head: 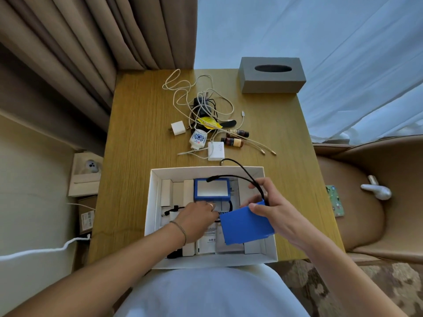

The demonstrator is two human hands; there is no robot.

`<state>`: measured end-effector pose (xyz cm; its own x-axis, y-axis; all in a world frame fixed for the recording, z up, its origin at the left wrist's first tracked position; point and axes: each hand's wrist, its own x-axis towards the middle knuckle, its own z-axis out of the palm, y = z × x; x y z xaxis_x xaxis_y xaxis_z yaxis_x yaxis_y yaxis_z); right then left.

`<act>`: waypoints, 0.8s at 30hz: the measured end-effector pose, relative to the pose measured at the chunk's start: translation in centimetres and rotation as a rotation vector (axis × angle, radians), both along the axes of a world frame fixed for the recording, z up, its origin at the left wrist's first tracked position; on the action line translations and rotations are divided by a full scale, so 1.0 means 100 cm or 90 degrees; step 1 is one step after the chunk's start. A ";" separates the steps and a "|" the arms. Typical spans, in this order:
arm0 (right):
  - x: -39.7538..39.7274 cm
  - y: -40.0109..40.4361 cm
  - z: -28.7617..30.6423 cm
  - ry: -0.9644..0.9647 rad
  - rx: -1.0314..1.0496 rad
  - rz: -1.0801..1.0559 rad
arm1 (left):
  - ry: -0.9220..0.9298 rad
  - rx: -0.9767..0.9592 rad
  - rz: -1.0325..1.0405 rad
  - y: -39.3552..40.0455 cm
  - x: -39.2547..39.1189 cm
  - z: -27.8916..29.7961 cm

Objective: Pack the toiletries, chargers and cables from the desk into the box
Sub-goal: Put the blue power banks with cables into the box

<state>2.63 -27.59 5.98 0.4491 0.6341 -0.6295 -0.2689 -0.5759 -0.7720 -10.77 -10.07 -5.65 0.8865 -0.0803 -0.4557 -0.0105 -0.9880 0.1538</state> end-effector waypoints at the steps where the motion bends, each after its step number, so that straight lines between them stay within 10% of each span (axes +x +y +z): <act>1: 0.000 0.001 -0.002 0.003 -0.002 0.002 | -0.033 -0.014 -0.018 0.003 0.000 0.002; 7: -0.002 0.004 -0.010 0.008 -0.006 -0.036 | -0.287 -0.049 -0.085 0.017 -0.006 0.017; 24: -0.049 0.029 -0.073 0.124 -0.129 -0.095 | -0.001 -0.454 0.517 0.028 0.002 0.006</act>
<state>-2.31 -24.66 -1.37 0.3860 0.4228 -0.8199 -0.4938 -0.6560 -0.5707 -10.58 -7.27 -5.02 0.7948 0.2847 -0.5359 0.6068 -0.3822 0.6969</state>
